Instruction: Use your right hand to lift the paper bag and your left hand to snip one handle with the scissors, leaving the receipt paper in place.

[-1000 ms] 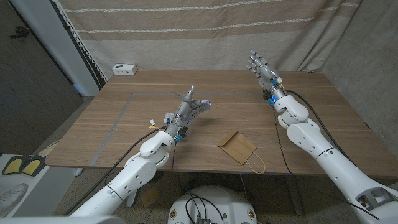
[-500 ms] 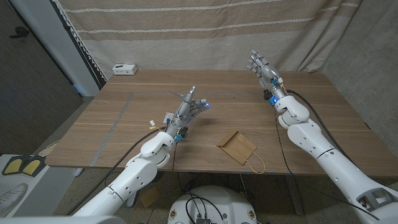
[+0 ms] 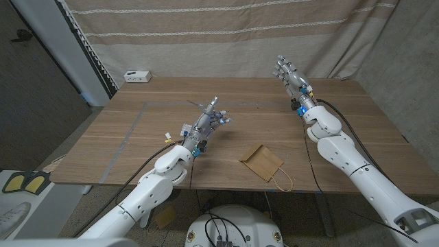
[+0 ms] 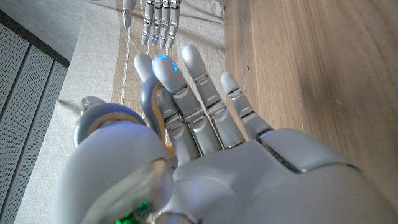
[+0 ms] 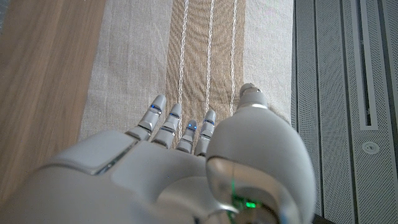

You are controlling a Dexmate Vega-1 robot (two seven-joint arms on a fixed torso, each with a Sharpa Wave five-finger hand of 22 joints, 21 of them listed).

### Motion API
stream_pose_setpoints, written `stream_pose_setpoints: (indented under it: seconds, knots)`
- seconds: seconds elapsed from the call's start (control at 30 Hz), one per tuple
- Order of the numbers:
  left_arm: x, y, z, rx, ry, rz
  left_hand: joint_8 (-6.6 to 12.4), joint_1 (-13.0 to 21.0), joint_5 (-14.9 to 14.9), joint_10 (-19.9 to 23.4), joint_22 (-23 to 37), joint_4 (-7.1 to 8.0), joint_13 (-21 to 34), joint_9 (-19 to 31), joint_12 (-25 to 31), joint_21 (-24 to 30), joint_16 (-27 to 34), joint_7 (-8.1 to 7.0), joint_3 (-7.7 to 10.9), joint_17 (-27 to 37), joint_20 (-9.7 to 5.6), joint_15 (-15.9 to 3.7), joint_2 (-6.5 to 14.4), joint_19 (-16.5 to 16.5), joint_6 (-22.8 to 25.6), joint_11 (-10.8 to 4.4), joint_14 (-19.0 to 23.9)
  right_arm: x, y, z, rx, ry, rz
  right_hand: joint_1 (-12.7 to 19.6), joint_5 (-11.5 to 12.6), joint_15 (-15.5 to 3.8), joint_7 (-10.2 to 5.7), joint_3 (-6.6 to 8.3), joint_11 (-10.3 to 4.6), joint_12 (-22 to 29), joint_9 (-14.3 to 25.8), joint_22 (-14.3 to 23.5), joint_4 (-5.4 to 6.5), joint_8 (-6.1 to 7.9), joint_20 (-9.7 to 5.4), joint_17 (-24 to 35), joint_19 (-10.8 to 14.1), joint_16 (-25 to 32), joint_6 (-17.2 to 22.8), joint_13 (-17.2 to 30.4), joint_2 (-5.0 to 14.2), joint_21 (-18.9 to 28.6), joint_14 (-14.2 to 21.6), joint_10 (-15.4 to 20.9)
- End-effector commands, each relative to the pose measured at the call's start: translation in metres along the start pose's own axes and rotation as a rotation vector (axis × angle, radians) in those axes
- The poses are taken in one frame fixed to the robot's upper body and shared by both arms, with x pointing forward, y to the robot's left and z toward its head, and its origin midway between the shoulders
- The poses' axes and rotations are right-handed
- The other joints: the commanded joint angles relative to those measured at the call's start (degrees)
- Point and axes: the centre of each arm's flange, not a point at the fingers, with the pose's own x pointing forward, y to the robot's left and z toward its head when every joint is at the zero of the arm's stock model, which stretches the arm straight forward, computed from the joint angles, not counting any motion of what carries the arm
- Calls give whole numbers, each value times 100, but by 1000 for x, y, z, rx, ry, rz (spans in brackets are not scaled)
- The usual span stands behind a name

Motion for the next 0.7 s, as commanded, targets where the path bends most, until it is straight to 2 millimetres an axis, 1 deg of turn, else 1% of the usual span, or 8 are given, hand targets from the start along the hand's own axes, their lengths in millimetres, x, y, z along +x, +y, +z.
stream_pose_setpoints:
  seconds: [0.03,0.07,0.13,0.33,0.43,0.5,0.67,0.7]
  knots:
    - [0,0,3,5,-9,-6,385,171,-33,-180,60,57,1073,354,641,42,136,-16,-29,432,-381,-215,61,-98,242,-32,-159,-2,2,4,-6,-9,-4,-47,30,-374,-10,-21,8,28,17,34,-39,44,14,-2,27,20,29,16,12,-13,-31,-24]
    - [0,-1,3,5,-11,-6,475,209,-34,-194,60,56,1219,441,724,36,147,-10,-24,483,-383,-214,70,-136,229,-26,-182,-2,2,4,-2,-8,-7,-48,30,-380,-9,-21,5,29,18,34,-38,44,12,-3,30,21,29,15,13,-13,-29,-23]
    - [0,-1,3,5,-10,-8,962,282,-50,-270,69,84,1669,899,946,60,188,8,-32,672,-387,-213,79,-150,191,-12,-247,-3,2,5,-8,-10,-7,-49,30,-364,-12,-21,-1,28,18,34,-38,45,13,-4,31,22,30,15,13,-15,-29,-26]
    - [0,-2,4,10,-10,-17,1294,323,-60,-481,85,124,1702,1341,847,43,137,-47,-31,786,-395,-210,116,-283,68,-34,-450,-5,2,6,-10,-10,-11,-53,30,-367,-14,-21,-3,33,19,35,-37,47,13,-9,34,24,31,12,14,-24,-29,-19]
    - [0,-2,4,13,-11,-20,1596,321,-70,-516,96,172,1775,1698,851,60,122,-29,-34,861,-380,-212,156,-302,110,-29,-528,-5,2,6,-6,-10,-15,-55,30,-359,-14,-20,3,36,19,35,-37,48,14,-12,41,27,33,11,15,-27,-26,-15]
    - [0,-2,4,18,-16,-18,2152,360,-83,-547,95,212,2326,2307,1145,78,147,39,-41,983,-385,-213,171,-314,147,-10,-545,-5,2,7,-8,-12,-13,-56,30,-362,-14,-20,1,37,19,35,-36,47,7,-13,43,26,29,11,15,-29,-30,-15]
    - [1,-2,4,10,-16,-11,2417,456,-81,-532,90,208,2428,2662,1191,91,201,-21,-13,1106,-397,-217,205,-313,74,22,-542,-4,2,7,-7,-12,-15,-59,30,-365,-14,-21,-3,40,20,35,-36,52,13,-17,41,29,40,9,15,-35,-24,-12]
    - [0,-2,4,12,-17,-9,2855,506,-94,-555,88,235,2439,3181,1171,98,196,67,3,1191,-384,-214,280,-336,118,-6,-626,-4,2,7,-7,-12,-14,-59,30,-368,-18,-21,-4,40,20,36,-36,54,10,-17,42,30,43,9,15,-36,-23,-13]
